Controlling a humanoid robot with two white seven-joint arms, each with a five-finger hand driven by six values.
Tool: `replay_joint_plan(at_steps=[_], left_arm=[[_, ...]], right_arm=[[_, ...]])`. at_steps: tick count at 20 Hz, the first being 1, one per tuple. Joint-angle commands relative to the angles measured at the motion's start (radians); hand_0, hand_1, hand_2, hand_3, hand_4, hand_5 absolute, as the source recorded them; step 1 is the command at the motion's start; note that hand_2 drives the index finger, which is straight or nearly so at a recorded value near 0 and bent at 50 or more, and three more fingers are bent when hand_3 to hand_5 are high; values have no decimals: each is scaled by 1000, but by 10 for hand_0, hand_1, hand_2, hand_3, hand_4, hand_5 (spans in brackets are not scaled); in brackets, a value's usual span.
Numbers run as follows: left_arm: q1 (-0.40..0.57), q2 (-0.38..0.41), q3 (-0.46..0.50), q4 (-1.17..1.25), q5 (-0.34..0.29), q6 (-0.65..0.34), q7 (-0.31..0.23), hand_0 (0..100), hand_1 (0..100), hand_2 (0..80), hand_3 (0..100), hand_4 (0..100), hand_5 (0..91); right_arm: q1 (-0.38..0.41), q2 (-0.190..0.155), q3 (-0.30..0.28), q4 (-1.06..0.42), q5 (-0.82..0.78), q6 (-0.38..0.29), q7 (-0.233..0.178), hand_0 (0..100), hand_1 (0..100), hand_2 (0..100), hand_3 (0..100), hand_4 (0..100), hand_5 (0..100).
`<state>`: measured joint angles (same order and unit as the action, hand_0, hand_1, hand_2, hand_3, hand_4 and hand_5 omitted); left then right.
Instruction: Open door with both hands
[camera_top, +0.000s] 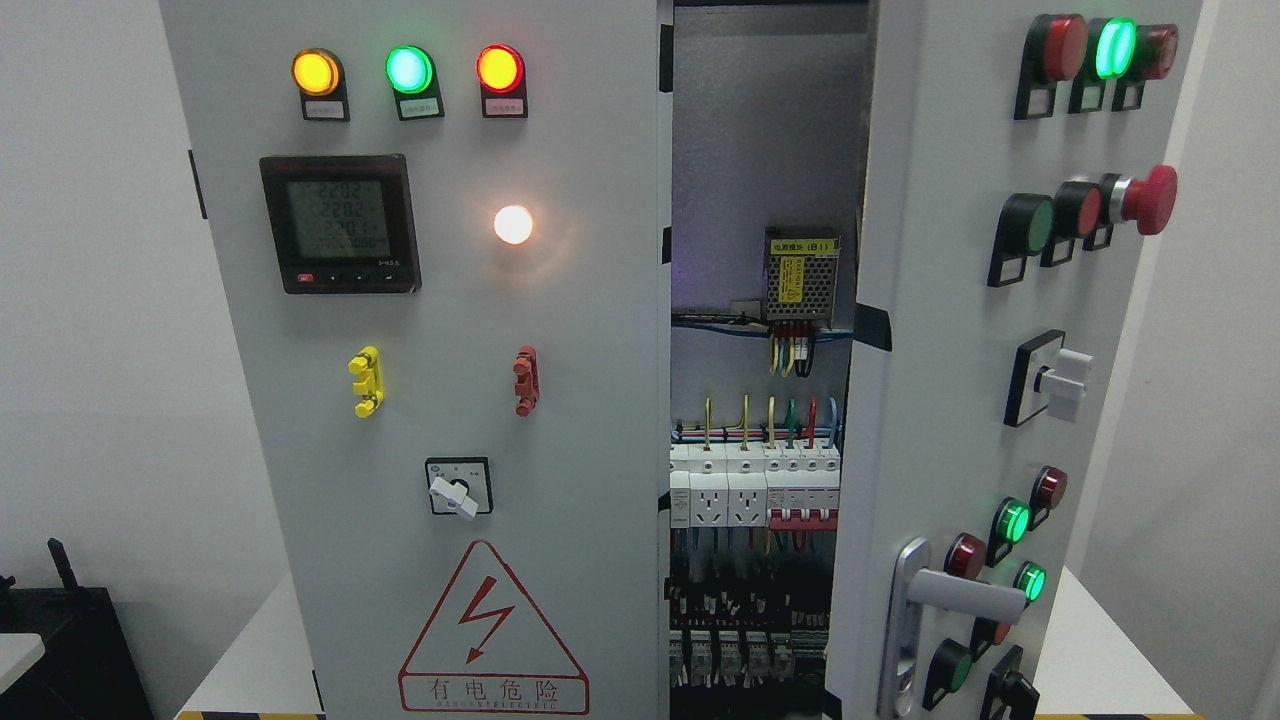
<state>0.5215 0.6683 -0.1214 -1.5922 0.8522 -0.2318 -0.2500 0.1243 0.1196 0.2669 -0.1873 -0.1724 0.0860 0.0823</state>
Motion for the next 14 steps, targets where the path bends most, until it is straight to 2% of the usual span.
replay_joint_plan(at_steps=[1, 4, 8, 10, 14], left_arm=[[22, 313, 6, -238, 163, -66, -2, 0, 0, 0, 0, 43, 0], [8, 384, 9, -242, 211, -78, -12, 0, 0, 0, 0, 43, 0], [-72, 419, 9, -255, 251, -78, -69, 0, 0, 0, 0, 43, 0], [-124, 450, 6, -258, 268, -78, -71, 0, 0, 0, 0, 43, 0], [-207, 562, 5, -272, 346, -72, -71, 0, 0, 0, 0, 43, 0]], right_arm=[[0, 0, 0, 0, 1, 0, -1, 0, 0, 0, 0, 0, 0], [0, 0, 0, 0, 1, 0, -1, 0, 0, 0, 0, 0, 0], [0, 0, 0, 0, -1, -2, -1, 0, 0, 0, 0, 0, 0], [0, 0, 0, 0, -1, 0, 0, 0, 0, 0, 0, 0, 0], [0, 0, 0, 0, 1, 0, 0, 0, 0, 0, 0, 0, 0]])
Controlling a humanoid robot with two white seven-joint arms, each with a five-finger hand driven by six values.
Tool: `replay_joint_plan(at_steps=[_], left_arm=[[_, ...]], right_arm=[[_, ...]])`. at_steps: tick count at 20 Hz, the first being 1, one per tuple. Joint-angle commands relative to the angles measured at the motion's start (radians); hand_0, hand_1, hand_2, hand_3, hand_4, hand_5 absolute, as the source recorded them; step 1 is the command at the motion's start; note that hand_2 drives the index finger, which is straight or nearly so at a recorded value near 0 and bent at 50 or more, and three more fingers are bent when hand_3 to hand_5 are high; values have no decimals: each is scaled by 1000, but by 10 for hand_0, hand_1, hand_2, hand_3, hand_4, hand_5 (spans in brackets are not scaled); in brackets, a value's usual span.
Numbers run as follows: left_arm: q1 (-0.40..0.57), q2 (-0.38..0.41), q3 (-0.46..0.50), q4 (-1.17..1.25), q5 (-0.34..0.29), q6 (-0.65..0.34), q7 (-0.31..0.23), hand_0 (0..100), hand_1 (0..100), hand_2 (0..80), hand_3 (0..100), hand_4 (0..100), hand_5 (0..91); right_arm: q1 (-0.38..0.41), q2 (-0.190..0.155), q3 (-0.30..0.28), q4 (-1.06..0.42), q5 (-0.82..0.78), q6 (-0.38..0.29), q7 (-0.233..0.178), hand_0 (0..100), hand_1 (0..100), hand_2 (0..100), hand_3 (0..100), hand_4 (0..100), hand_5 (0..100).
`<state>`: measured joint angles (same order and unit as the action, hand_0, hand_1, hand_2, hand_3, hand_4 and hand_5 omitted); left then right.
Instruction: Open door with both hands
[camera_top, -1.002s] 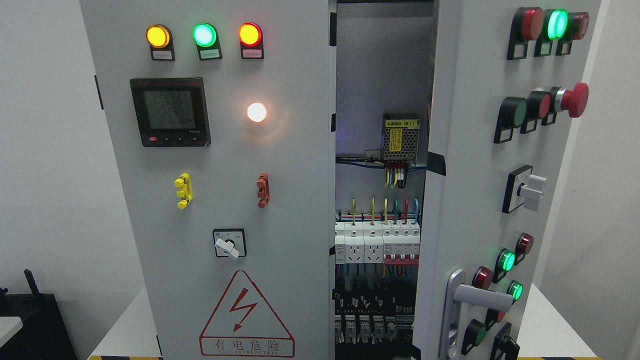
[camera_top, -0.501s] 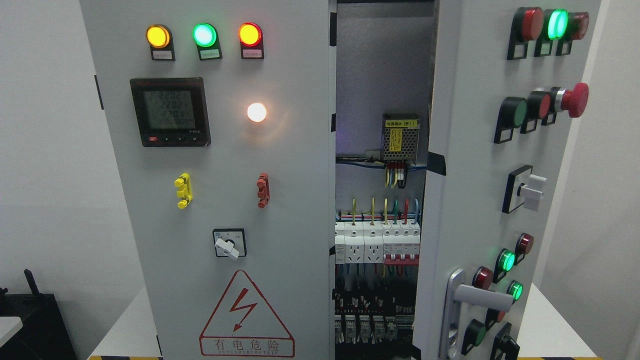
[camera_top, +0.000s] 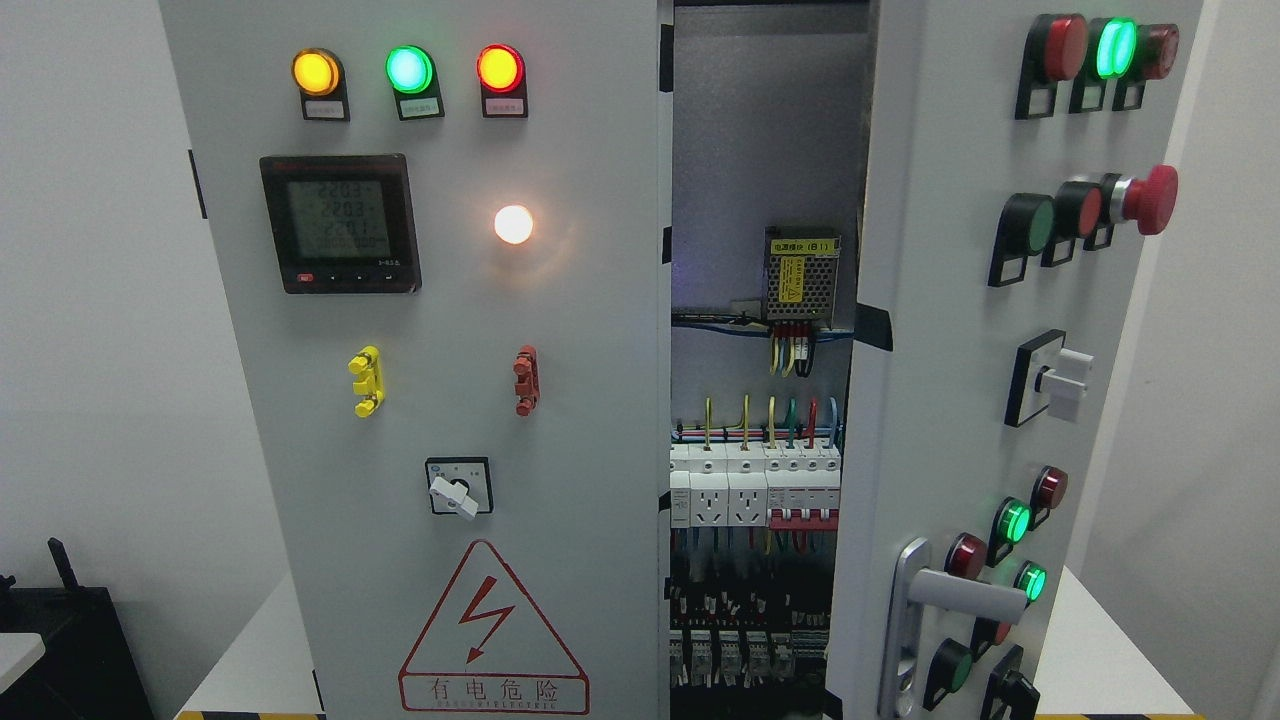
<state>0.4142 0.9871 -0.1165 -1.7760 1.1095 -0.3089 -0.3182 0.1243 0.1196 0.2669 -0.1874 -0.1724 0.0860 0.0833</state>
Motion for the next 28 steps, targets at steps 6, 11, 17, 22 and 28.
replay_joint_plan(at_steps=[6, 11, 17, 22, 28], left_arm=[[-228, 340, 1, -88, 211, 17, -2, 0, 0, 0, 0, 43, 0], [-372, 271, 6, -86, 250, 198, -4, 0, 0, 0, 0, 43, 0], [-475, 222, -26, -94, 251, 313, -31, 0, 0, 0, 0, 43, 0], [-647, 234, -209, -103, 256, 315, -68, 0, 0, 0, 0, 43, 0], [-678, 234, -219, -118, 299, 315, -147, 0, 0, 0, 0, 43, 0]], right_arm=[[0, 0, 0, -1, 1, 0, 0, 0, 0, 0, 0, 0, 0], [0, 0, 0, 0, 1, 0, 0, 0, 0, 0, 0, 0, 0], [0, 0, 0, 0, 1, 0, 0, 0, 0, 0, 0, 0, 0], [0, 0, 0, 0, 1, 0, 0, 0, 0, 0, 0, 0, 0], [0, 0, 0, 0, 1, 0, 0, 0, 0, 0, 0, 0, 0]])
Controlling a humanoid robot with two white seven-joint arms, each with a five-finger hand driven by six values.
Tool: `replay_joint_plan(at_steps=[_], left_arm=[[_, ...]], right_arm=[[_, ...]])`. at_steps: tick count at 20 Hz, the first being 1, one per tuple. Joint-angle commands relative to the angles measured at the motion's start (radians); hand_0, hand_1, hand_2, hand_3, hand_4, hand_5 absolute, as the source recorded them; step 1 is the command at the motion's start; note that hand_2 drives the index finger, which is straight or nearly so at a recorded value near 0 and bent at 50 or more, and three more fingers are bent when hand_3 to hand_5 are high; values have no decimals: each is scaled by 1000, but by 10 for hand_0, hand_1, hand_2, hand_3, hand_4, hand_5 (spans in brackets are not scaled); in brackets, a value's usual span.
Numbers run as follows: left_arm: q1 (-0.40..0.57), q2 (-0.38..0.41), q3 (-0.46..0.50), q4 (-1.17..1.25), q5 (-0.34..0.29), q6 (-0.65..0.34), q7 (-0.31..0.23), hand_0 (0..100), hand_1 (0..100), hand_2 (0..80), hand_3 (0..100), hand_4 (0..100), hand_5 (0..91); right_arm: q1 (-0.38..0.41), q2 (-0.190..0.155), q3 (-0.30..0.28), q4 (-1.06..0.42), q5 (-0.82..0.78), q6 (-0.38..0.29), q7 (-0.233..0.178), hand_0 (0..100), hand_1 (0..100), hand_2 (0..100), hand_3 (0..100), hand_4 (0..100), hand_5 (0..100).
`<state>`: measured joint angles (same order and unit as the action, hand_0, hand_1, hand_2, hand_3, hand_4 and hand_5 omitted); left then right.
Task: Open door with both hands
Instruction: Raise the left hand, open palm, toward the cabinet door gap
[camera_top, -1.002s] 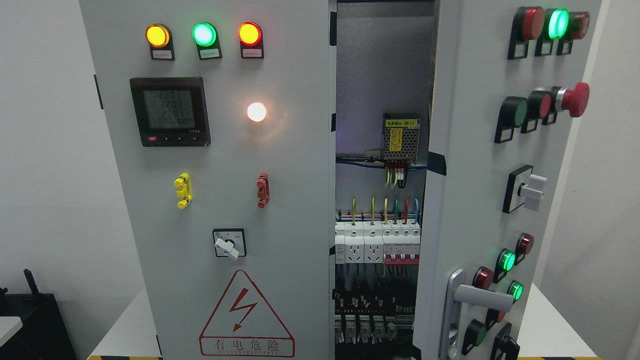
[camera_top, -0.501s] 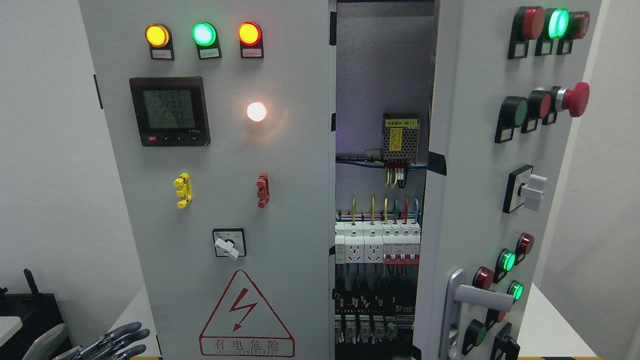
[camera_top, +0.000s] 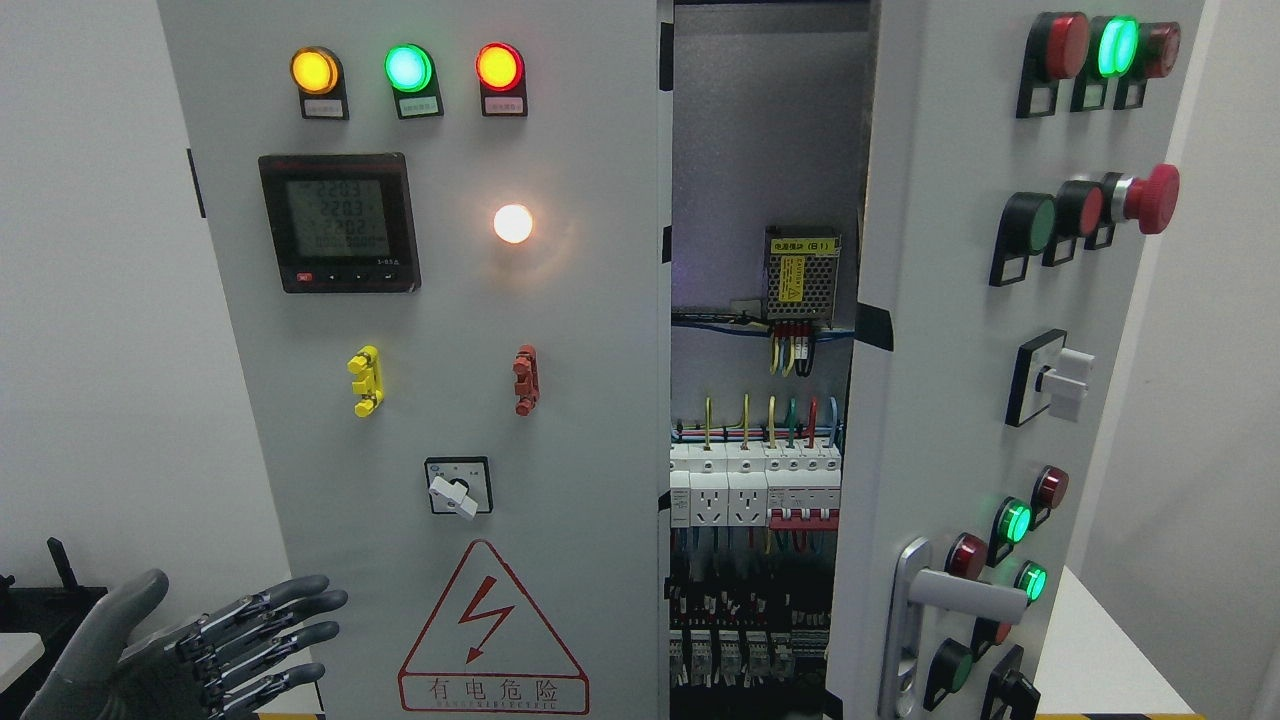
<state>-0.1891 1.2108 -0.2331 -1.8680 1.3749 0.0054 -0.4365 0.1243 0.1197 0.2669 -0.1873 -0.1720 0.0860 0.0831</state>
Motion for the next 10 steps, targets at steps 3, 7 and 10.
replay_joint_plan(at_steps=[3, 7, 10], left_arm=[[-148, 10, -152, -26, 79, 2, -51, 0, 0, 0, 0, 43, 0], [-292, 19, -230, -25, 156, 4, -53, 0, 0, 0, 0, 43, 0], [-421, 9, -319, -22, 168, 4, -53, 0, 0, 0, 0, 43, 0]], right_arm=[[0, 0, 0, 0, 0, 0, 0, 0, 0, 0, 0, 0, 0], [0, 0, 0, 0, 0, 0, -2, 0, 0, 0, 0, 0, 0], [0, 0, 0, 0, 0, 0, 0, 0, 0, 0, 0, 0, 0]])
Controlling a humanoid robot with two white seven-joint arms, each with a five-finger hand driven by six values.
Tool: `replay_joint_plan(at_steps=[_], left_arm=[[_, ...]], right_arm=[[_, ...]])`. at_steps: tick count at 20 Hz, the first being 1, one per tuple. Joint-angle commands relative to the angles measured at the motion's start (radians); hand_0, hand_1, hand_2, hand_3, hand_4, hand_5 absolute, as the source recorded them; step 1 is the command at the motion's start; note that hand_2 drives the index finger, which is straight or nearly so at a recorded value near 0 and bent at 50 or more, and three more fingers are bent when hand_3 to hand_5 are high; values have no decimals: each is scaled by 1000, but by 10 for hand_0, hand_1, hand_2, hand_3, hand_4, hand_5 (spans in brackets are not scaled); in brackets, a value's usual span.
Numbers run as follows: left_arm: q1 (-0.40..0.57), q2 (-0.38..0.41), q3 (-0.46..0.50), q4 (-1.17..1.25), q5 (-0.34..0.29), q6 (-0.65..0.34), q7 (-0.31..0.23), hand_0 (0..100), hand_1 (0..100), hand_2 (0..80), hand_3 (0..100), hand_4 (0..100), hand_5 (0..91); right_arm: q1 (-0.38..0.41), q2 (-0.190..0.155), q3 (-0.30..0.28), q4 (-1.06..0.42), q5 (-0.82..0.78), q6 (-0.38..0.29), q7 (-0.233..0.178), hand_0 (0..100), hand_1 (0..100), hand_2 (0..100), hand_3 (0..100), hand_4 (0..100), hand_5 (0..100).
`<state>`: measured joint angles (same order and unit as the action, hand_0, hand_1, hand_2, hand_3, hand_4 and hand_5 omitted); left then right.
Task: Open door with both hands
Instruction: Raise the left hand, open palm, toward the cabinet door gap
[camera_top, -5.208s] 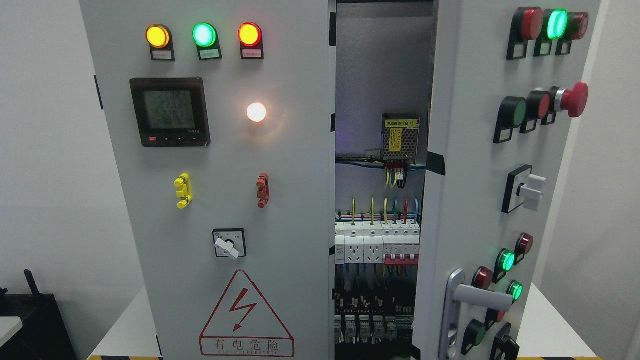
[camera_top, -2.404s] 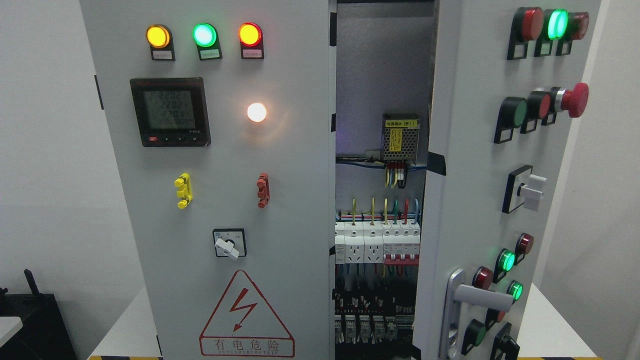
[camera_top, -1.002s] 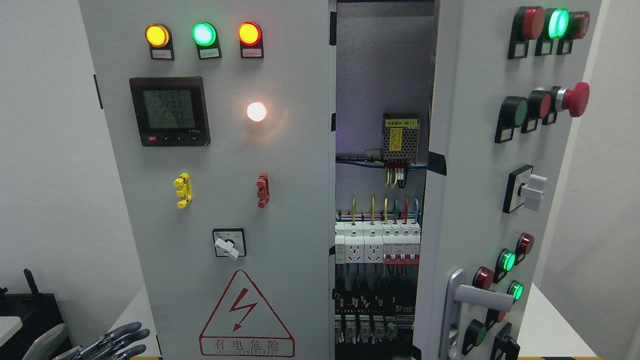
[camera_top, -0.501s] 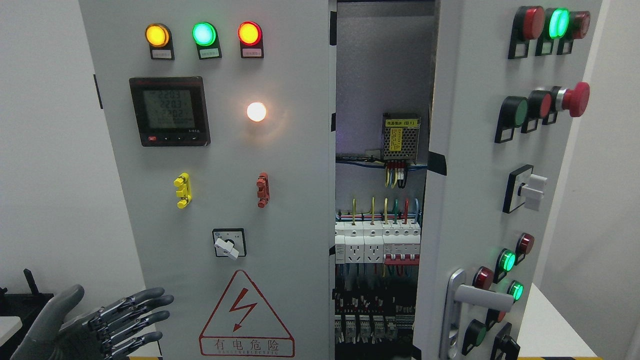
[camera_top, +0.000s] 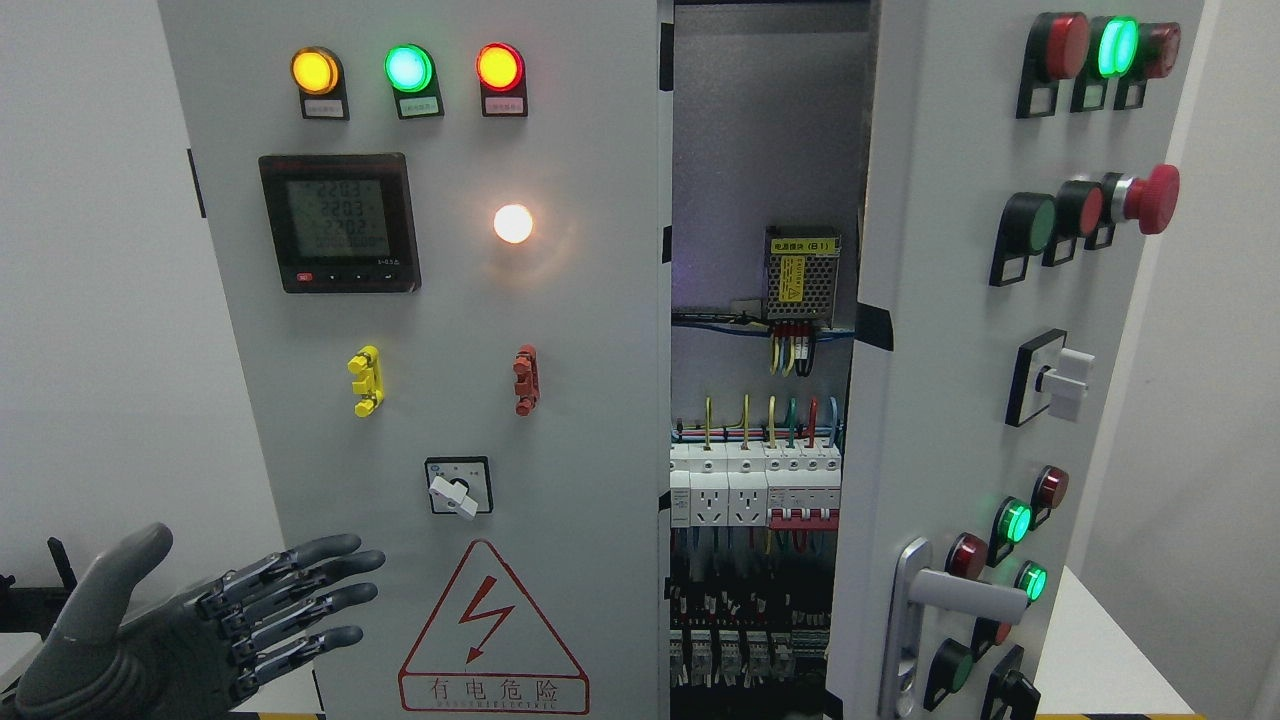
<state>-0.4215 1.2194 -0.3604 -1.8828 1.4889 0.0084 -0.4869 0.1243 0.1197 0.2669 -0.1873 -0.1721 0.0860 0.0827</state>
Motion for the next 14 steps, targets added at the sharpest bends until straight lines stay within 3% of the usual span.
replay_joint_plan(at_steps=[1, 3, 7, 11, 14], left_arm=[[-227, -6, -221, -4, 62, 2, -2, 0, 0, 0, 0, 43, 0], [-298, -40, -281, 7, 67, 31, -2, 0, 0, 0, 0, 43, 0], [-469, -138, -397, 71, 77, 201, -2, 0, 0, 0, 0, 43, 0], [-612, -273, -436, 204, 83, 284, -2, 0, 0, 0, 0, 44, 0], [-674, -328, -459, 232, 74, 312, -2, 0, 0, 0, 0, 44, 0]], right_arm=[[0, 0, 0, -1, 0, 0, 0, 0, 0, 0, 0, 0, 0], [0, 0, 0, 0, 0, 0, -1, 0, 0, 0, 0, 0, 0], [0, 0, 0, 0, -1, 0, -1, 0, 0, 0, 0, 0, 0], [0, 0, 0, 0, 0, 0, 0, 0, 0, 0, 0, 0, 0], [0, 0, 0, 0, 0, 0, 0, 0, 0, 0, 0, 0, 0]])
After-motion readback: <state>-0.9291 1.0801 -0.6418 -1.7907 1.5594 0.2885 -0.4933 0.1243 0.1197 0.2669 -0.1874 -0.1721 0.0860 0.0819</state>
